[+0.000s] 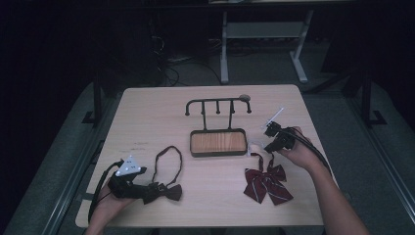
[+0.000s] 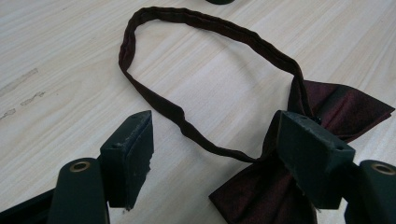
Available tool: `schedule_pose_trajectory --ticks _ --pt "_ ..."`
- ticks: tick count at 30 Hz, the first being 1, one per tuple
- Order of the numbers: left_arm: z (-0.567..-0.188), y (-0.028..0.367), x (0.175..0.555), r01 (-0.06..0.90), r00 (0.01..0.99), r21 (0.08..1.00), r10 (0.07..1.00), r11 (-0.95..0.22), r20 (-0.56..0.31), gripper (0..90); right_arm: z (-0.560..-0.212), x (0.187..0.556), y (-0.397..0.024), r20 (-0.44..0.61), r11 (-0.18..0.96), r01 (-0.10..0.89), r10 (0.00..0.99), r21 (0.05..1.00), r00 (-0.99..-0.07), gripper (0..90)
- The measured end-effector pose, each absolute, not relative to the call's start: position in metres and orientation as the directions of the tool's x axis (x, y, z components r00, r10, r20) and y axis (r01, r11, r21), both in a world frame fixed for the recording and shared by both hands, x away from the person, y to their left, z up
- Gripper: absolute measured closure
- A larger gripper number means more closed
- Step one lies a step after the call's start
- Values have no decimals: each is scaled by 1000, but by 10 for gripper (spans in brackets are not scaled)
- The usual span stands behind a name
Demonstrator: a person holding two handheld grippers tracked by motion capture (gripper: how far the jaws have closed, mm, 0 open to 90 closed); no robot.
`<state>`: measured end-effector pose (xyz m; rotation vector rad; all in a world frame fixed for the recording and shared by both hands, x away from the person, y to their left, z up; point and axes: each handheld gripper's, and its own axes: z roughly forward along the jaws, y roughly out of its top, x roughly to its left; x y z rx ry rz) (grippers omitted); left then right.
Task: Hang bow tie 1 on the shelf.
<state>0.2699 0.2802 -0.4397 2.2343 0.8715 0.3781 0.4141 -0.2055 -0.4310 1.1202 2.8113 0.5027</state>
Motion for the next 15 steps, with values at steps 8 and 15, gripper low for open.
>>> schedule_pose_trajectory --ticks 8,15 --pt "-440 280 270 474 736 698 677 -537 21 280 -417 404 -216 101 656 663 679 362 -727 875" --pt "-440 278 270 475 737 697 676 -537 18 280 -408 397 -222 133 643 659 669 390 -731 876"
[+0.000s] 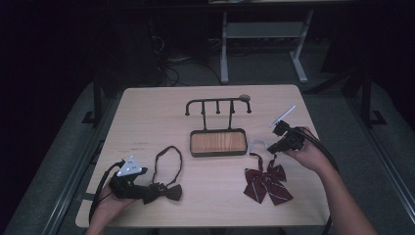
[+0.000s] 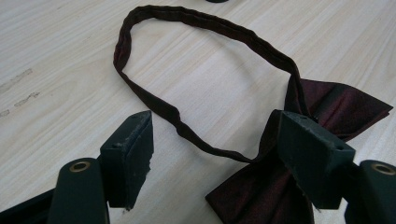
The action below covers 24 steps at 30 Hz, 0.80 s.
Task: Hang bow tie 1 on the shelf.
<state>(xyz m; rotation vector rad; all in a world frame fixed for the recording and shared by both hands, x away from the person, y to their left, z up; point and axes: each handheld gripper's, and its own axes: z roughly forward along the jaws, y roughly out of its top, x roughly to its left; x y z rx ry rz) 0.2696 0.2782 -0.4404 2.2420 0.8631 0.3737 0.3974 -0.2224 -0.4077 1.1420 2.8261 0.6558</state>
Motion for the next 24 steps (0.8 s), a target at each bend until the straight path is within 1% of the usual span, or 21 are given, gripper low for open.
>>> schedule_pose_trajectory --ticks 8,24 --pt "-441 277 270 477 739 693 674 -540 16 279 -393 386 -228 144 643 639 648 423 -748 877" --pt "-442 277 270 480 739 693 674 -539 12 277 -361 368 -221 148 664 578 587 475 -796 878"
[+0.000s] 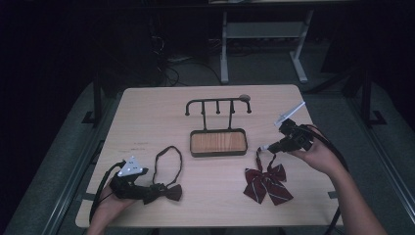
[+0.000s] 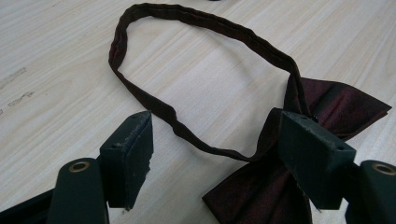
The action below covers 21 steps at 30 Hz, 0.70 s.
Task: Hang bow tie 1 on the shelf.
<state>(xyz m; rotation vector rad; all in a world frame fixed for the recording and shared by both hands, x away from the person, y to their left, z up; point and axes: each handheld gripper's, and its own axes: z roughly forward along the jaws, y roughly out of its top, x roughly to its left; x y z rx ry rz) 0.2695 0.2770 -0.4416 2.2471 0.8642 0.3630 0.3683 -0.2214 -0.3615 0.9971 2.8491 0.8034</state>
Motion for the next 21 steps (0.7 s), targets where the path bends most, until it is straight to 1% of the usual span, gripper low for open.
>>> schedule_pose_trajectory --ticks 7,15,21 --pt "-442 277 269 480 739 691 673 -540 12 276 -347 364 -220 164 663 557 559 500 -812 877" --pt "-442 277 270 475 742 693 670 -543 17 276 -329 359 -216 149 672 523 532 524 -833 877" --pt "-442 277 270 475 742 692 670 -544 17 276 -315 356 -212 137 687 502 514 526 -847 877"
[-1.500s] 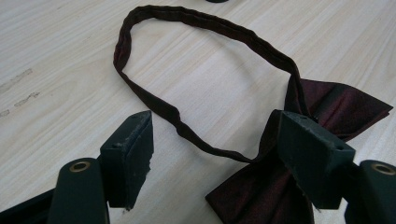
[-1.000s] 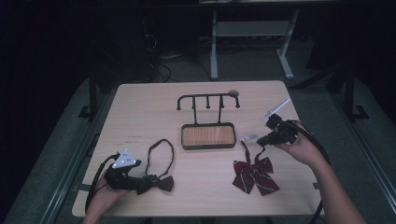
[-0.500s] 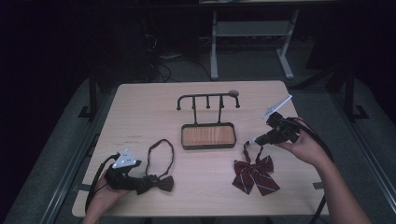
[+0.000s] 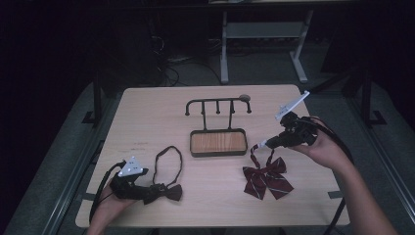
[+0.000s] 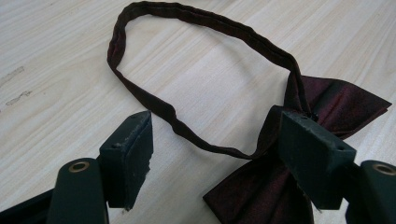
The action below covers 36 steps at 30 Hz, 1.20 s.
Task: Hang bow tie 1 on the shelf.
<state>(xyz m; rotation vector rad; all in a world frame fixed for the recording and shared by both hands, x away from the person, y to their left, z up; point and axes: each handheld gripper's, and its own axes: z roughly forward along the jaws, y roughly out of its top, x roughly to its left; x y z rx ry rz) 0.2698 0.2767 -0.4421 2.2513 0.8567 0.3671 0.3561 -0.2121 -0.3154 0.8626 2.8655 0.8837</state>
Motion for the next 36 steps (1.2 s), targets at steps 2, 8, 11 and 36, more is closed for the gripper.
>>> schedule_pose_trajectory --ticks 2,8,11,36 --pt "-442 277 270 473 745 688 667 -551 22 276 -311 356 -211 133 689 497 511 527 -849 877" --pt "-443 277 270 482 739 691 674 -538 9 275 -299 356 -208 121 697 477 496 535 -860 877" --pt "-442 277 270 480 742 687 670 -546 14 275 -289 355 -205 101 707 458 486 539 -868 877" --pt "-443 278 271 483 746 679 666 -553 11 275 -227 366 -176 5 742 365 438 562 -899 877"
